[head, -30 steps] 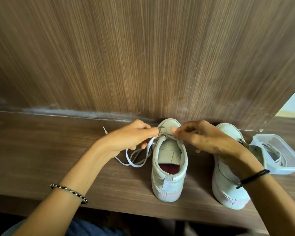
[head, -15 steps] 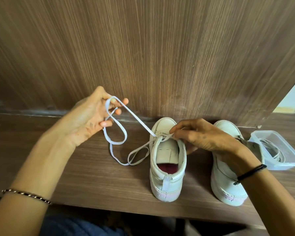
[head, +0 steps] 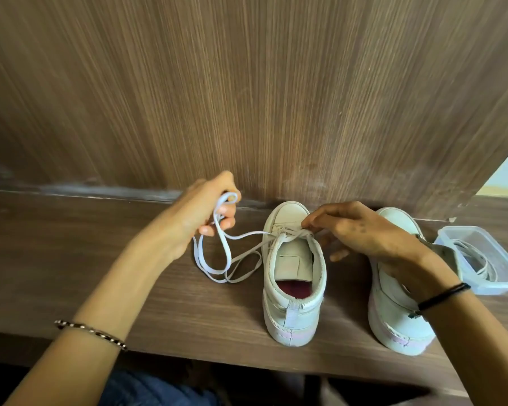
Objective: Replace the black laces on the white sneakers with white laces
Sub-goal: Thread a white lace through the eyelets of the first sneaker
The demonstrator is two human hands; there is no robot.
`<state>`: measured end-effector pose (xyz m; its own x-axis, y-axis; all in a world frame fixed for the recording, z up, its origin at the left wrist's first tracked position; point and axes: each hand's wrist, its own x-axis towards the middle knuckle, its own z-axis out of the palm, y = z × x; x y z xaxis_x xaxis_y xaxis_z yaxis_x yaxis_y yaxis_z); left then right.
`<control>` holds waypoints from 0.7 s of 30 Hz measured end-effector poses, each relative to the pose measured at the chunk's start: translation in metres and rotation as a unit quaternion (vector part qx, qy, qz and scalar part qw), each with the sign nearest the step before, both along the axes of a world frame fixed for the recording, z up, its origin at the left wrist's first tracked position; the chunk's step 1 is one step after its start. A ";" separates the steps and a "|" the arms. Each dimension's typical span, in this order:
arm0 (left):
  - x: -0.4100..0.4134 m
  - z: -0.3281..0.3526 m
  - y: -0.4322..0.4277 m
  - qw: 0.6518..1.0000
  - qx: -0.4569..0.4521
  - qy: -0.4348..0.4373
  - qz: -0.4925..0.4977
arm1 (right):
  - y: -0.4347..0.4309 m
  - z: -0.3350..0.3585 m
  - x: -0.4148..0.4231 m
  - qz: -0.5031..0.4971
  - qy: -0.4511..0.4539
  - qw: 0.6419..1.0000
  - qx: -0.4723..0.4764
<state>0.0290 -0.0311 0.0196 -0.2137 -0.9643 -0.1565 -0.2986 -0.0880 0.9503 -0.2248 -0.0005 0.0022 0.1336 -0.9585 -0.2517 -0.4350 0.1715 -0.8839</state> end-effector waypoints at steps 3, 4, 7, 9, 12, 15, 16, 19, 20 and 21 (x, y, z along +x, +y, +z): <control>-0.012 -0.005 0.011 0.989 -0.039 -0.122 -0.069 | -0.001 -0.002 0.000 0.011 0.005 1.000 -0.016; -0.014 -0.007 0.013 0.983 -0.045 -0.151 -0.096 | -0.002 -0.002 0.000 0.014 0.007 1.000 -0.021; -0.011 -0.013 0.017 0.965 -0.042 -0.213 -0.149 | -0.003 -0.002 0.001 0.032 0.013 0.999 -0.039; -0.011 -0.014 0.018 0.949 -0.074 -0.247 -0.180 | -0.003 -0.003 0.002 0.052 0.012 0.997 -0.050; -0.015 -0.021 0.016 0.914 -0.185 -0.315 -0.179 | -0.002 -0.002 0.004 0.089 0.048 0.992 -0.077; -0.021 -0.027 0.015 0.897 -0.266 -0.313 -0.162 | 0.001 -0.001 0.006 0.105 0.134 0.976 -0.134; -0.023 -0.030 0.014 0.890 -0.291 -0.315 -0.158 | 0.002 0.000 0.008 0.110 0.162 0.967 -0.161; -0.023 -0.037 0.014 0.858 -0.354 -0.343 -0.144 | 0.003 -0.003 0.013 0.127 0.228 0.937 -0.234; -0.022 -0.039 0.014 0.847 -0.377 -0.347 -0.143 | 0.002 -0.004 0.014 0.127 0.241 0.930 -0.247; -0.021 -0.042 0.014 0.836 -0.400 -0.349 -0.142 | 0.001 -0.007 0.013 0.123 0.251 0.926 -0.254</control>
